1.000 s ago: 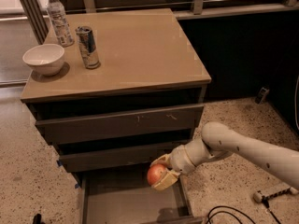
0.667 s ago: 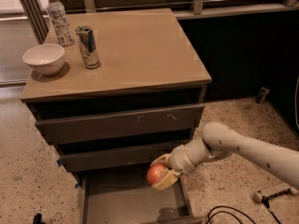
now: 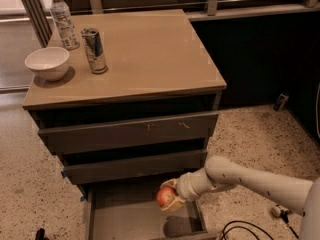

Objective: Place apple into bottom drawer

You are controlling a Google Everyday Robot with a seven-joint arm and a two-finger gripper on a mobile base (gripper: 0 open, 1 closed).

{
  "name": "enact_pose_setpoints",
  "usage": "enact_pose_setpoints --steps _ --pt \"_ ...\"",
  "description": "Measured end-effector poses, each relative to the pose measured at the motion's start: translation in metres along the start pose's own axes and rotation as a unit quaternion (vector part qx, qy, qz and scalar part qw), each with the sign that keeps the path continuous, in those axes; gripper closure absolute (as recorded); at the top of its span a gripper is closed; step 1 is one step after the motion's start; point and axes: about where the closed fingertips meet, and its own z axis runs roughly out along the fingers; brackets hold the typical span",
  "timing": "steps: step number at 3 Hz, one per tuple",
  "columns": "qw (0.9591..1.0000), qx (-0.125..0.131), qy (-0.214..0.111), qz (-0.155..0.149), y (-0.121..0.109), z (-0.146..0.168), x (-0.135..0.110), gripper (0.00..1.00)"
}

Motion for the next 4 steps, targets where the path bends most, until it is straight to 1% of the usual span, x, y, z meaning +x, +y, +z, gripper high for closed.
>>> enact_pose_setpoints --steps 1,2,3,4 --pt "1.0 0.0 0.0 0.0 0.0 0.0 0.0 1.0" --pt "0.9998 0.012 0.001 -0.018 -0.003 0.008 0.012 1.0" --pt "0.9989 0.009 -0.001 -0.046 -0.015 0.039 0.036 1.0" --pt "0.9981 -0.012 -0.005 -0.061 -0.031 0.084 0.059 1.0"
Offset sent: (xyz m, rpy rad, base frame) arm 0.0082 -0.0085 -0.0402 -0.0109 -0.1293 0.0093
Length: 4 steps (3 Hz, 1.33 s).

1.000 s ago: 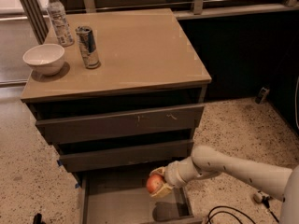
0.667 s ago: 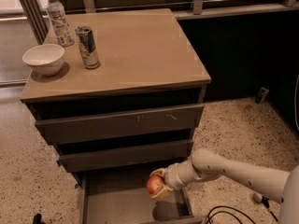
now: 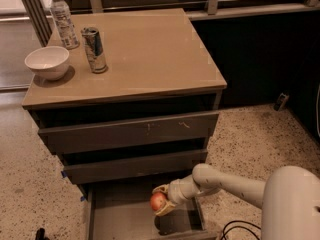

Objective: Place apple into bottom drawer

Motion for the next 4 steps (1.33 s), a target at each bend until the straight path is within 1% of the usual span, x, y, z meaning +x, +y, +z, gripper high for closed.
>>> enact_pose_setpoints --steps 1,2,3,4 --pt "0.9997 -0.008 0.006 0.023 -0.027 0.043 0.041 1.0" --pt "0.9997 -0.01 0.006 0.022 -0.024 0.043 0.04 1.0" --pt "0.9989 -0.012 0.01 0.044 -0.022 0.057 0.063 1.0" --pt "0.9973 -0.019 0.013 0.069 -0.021 0.072 0.084 1.0"
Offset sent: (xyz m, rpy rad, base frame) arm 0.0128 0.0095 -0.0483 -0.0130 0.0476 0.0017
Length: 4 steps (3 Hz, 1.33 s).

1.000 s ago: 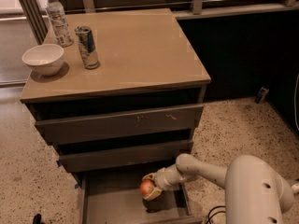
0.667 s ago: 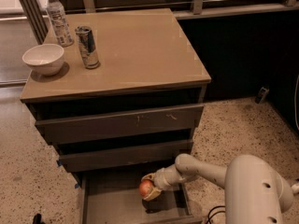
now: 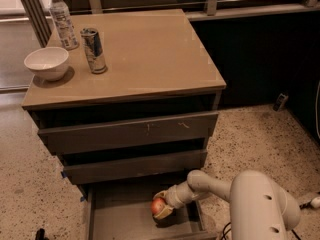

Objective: Place apple into bottom drawer

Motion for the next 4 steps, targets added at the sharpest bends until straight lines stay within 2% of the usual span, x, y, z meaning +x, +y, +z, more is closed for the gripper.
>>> enact_pose_setpoints --steps 2,4 --pt "0.9998 0.0 0.005 0.022 -0.001 0.016 0.028 1.0" --pt "1.0 0.002 0.006 0.002 0.004 0.029 0.047 0.98"
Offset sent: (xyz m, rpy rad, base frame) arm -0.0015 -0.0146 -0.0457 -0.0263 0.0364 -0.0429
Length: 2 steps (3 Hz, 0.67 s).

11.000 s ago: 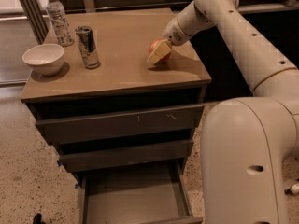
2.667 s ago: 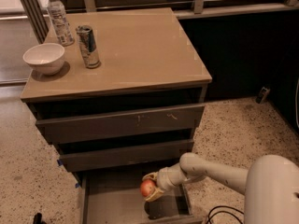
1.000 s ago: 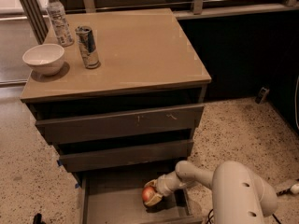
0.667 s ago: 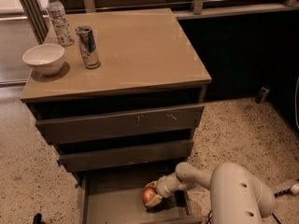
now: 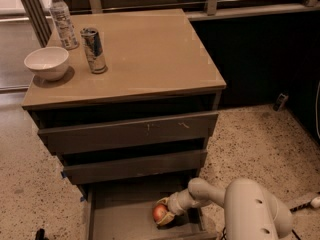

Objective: Place apple into bottom drawer

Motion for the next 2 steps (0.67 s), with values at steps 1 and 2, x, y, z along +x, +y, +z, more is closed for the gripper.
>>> enact_pose_setpoints --steps 1,2 --pt "1.0 0.0 0.0 0.0 0.0 0.0 0.0 0.76" --pt "1.0 0.0 0.0 0.0 0.0 0.0001 0.0 0.52"
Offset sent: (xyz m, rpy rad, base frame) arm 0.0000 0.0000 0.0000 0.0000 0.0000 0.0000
